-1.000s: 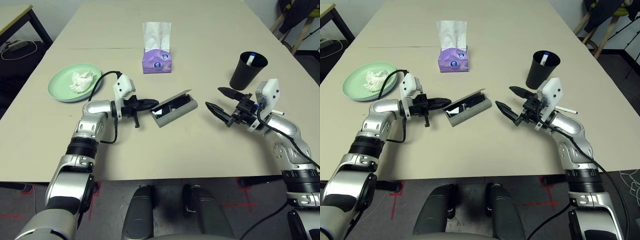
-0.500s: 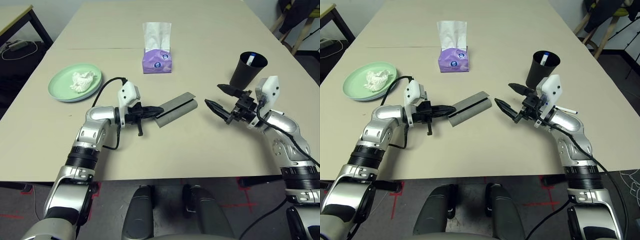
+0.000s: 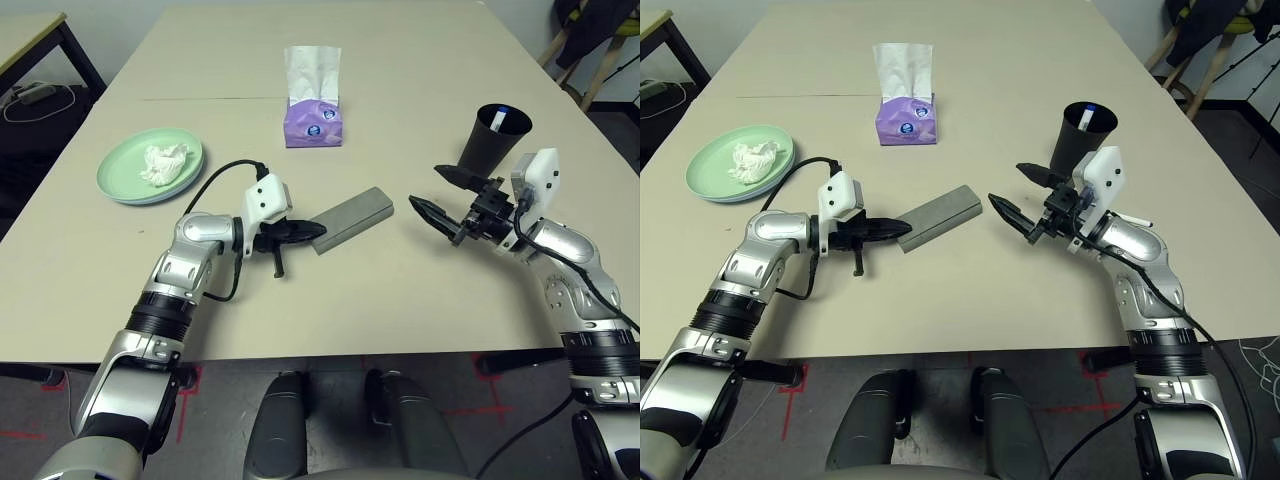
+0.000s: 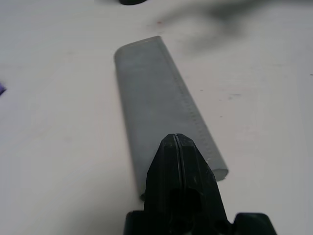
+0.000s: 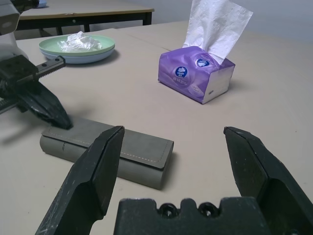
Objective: Organize and tidy the items on the table.
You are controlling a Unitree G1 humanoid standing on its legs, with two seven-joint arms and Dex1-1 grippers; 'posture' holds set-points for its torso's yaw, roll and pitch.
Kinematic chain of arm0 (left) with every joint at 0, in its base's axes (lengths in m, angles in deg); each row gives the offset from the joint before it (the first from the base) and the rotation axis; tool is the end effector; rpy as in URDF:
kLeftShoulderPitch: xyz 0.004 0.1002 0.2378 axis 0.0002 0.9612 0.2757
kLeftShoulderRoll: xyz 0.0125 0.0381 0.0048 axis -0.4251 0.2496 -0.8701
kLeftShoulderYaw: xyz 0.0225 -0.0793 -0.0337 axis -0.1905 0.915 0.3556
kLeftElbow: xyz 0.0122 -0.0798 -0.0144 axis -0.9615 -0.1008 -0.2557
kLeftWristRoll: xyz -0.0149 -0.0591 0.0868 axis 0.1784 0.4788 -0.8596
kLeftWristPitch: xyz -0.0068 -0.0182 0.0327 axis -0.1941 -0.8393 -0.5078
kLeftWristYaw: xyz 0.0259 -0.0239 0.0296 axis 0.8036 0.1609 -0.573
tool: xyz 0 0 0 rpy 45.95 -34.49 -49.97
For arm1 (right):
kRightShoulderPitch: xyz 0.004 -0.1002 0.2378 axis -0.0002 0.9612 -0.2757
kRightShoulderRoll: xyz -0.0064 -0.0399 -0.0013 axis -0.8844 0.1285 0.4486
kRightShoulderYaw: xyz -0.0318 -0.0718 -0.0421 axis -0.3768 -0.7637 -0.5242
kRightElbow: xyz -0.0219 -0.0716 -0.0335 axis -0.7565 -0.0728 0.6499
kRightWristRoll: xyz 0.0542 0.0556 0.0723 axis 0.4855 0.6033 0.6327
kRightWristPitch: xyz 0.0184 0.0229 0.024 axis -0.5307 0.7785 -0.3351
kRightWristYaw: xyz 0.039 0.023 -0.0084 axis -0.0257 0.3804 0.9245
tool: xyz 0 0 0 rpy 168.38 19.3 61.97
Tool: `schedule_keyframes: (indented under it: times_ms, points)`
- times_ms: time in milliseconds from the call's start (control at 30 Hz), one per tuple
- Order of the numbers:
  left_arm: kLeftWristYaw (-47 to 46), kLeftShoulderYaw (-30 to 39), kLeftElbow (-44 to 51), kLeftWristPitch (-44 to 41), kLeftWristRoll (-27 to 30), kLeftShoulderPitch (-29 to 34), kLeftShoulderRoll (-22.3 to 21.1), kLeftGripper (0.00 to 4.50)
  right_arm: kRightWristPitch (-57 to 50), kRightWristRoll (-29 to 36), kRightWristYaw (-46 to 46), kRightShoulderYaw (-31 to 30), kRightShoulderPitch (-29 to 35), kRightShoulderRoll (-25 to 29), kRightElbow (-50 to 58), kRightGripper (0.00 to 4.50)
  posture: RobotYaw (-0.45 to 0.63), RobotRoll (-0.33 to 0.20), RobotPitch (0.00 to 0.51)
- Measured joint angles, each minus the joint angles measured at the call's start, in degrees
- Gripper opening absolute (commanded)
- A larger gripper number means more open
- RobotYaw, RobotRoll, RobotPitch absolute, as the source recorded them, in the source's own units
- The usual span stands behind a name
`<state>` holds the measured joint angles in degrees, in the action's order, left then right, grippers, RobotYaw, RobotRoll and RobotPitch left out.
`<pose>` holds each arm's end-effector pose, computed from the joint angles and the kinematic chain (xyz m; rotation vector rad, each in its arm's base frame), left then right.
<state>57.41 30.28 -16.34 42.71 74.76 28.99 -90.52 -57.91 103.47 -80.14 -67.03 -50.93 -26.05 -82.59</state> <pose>0.3084 0.2043 0.1595 0.4442 0.0649 -1.1626 0.2713 -0.2242 0.1581 -0.1721 -0.2166 0.8178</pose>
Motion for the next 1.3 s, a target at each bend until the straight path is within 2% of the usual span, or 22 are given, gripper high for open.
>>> schedule_keyframes:
  times_ms: [67,167,300,400,433,467,600,767,900,1100,1300]
  points:
    - [0.5,1.8,-0.6,0.0,2.1,-1.0,0.0,0.20,0.0,0.0,-0.1,0.0,0.0,0.0,0.0,4.50,0.06,0.000,0.165]
    - [2.5,5.0,1.0,-1.1,7.2,-2.3,0.4,0.96,-0.1,0.0,-0.7,0.0,-0.1,0.1,-0.6,4.50,0.07,0.000,0.163]
    - [4.1,5.4,3.8,-1.8,9.7,-1.3,1.0,2.50,-1.7,-0.2,-1.5,-0.2,-1.2,1.2,-2.0,4.50,0.07,0.000,0.145]
    - [5.6,5.0,5.5,-1.9,10.8,0.6,1.9,3.67,-5.0,-0.2,-2.3,-0.4,-3.3,3.5,-2.9,4.50,0.07,0.000,0.145]
    - [6.2,4.7,5.7,-2.0,11.1,0.7,2.3,3.91,-6.0,-0.5,-3.0,-0.9,-4.1,4.6,-3.5,4.50,0.07,0.000,0.144]
    - [7.1,4.5,6.0,-2.0,11.8,0.7,2.7,4.39,-7.7,-1.5,-4.2,-2.4,-5.6,6.7,-4.8,4.50,0.07,0.000,0.146]
    - [9.4,2.7,7.8,-1.9,12.4,0.7,3.2,4.45,-11.4,-7.8,-7.7,-8.0,-11.6,13.5,-10.4,4.50,0.06,0.000,0.148]
    - [9.2,2.2,7.6,-1.2,11.9,0.7,3.3,4.45,-13.4,-14.4,-17.0,-14.7,-18.7,21.2,-14.8,4.50,0.08,0.000,0.154]
    - [7.7,2.3,7.7,-0.9,11.8,1.1,3.4,4.45,-16.9,-18.5,-25.4,-20.1,-19.6,27.0,-14.8,4.50,0.08,0.000,0.169]
    - [5.7,2.5,9.3,-1.0,11.8,4.0,3.4,4.45,-28.0,-22.0,-32.4,-22.7,-21.3,32.9,-11.4,4.50,0.07,0.000,0.218]
    - [4.8,2.6,10.5,-1.7,12.0,4.4,3.0,4.45,-34.8,-25.1,-37.0,-26.8,-23.8,35.3,-8.1,4.50,0.07,0.000,0.241]
